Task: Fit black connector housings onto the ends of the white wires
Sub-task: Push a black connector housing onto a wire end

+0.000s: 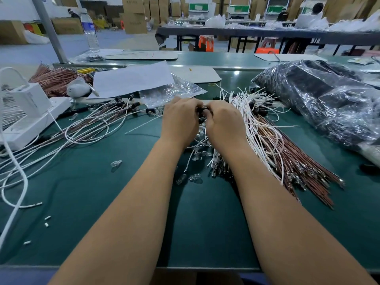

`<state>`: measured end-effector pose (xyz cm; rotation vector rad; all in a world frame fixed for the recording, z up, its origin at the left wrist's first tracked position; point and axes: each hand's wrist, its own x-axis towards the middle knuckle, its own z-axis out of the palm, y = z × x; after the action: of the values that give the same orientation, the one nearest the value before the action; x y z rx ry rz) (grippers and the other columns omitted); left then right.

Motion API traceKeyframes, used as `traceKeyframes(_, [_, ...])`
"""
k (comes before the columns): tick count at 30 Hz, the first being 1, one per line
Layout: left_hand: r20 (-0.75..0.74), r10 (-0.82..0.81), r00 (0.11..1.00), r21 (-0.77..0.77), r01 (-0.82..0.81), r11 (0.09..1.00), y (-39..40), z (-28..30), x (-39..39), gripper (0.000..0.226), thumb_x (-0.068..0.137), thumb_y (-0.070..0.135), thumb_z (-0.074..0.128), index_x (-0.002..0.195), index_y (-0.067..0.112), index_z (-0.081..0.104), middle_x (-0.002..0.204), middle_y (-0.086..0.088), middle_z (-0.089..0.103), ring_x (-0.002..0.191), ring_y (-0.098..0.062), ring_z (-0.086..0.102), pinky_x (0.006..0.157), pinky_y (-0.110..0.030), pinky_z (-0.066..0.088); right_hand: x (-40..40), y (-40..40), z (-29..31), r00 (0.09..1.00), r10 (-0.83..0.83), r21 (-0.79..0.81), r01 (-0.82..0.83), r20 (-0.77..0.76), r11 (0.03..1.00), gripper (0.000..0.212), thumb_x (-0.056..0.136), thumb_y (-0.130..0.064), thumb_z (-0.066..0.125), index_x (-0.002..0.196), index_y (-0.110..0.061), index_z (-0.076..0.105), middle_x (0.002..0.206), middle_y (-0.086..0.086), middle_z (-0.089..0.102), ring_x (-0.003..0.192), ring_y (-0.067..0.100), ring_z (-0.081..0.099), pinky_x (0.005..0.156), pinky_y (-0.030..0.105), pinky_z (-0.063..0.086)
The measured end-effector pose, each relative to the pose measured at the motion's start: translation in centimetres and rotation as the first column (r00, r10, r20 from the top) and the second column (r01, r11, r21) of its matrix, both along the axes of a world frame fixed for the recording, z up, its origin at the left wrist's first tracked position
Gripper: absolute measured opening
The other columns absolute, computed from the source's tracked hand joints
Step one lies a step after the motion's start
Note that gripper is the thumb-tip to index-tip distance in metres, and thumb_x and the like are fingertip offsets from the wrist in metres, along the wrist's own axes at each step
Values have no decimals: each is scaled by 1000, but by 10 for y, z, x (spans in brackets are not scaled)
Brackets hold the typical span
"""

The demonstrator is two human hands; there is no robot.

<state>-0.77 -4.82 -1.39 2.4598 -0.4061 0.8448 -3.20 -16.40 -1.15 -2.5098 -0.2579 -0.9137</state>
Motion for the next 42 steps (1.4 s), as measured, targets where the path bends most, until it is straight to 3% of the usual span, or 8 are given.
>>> traceKeyframes(6, [-35,251,967,-73,-253,965,21,-1,4,42,87,-5,44,114,17,67,103,-3,69,102,-25,54,80,-31,30,2,-9,2,993,-109,-8,109,-40,994,17,98,-15,50,106,-10,64,94,5,66,81,17,51,77,29,39])
traceKeyframes(10, [-112,432,895,-90,-442,892,33,-1,1,45,82,-1,42,110,24,66,100,0,63,107,-25,49,92,-42,26,1,-8,2,992,-108,7,109,-63,994,15,99,-18,49,104,-10,61,88,4,65,73,18,50,71,30,35])
traceKeyframes(14, [18,206,978,-85,-204,975,20,3,-3,32,91,13,46,113,25,64,115,5,62,113,-20,49,104,-45,23,0,-3,0,996,-4,45,9,-92,999,14,99,-18,49,106,-11,58,87,4,65,74,20,57,61,29,39])
traceKeyframes(17, [46,3,999,2,-3,1000,9,2,-3,24,97,17,45,111,18,65,112,-2,64,108,-24,52,94,-37,31,-2,0,0,996,35,29,-33,-84,999,14,99,-20,48,106,-11,58,88,3,64,75,20,55,61,29,35])
traceKeyframes(24, [-57,189,980,-22,-191,981,26,-3,5,22,96,14,44,101,10,66,97,-7,66,93,-27,56,81,-36,41,-1,-5,1,994,-54,15,56,-100,998,11,97,-14,50,101,-12,60,78,0,59,70,18,51,72,30,35])
traceKeyframes(30, [-58,-185,981,-178,172,969,13,3,-3,15,95,12,54,101,7,66,91,-2,63,79,-12,53,71,-18,39,-1,-3,1,989,67,114,-52,-129,992,13,99,-17,49,106,-11,59,84,0,60,73,19,53,57,28,32])
traceKeyframes(36, [-107,-226,968,-389,169,906,19,0,-1,10,92,10,60,91,7,69,66,9,56,54,5,46,54,-7,34,-1,-4,1,993,34,121,-20,-110,992,14,98,-16,50,107,-11,60,88,1,62,76,18,53,60,28,32])
traceKeyframes(42, [-159,-307,938,-500,191,845,18,2,-3,5,90,11,65,89,13,69,69,3,63,59,0,52,61,-14,43,-2,-5,1,987,107,201,-81,-122,976,20,98,-17,51,116,-15,59,91,3,67,77,19,58,61,29,39])
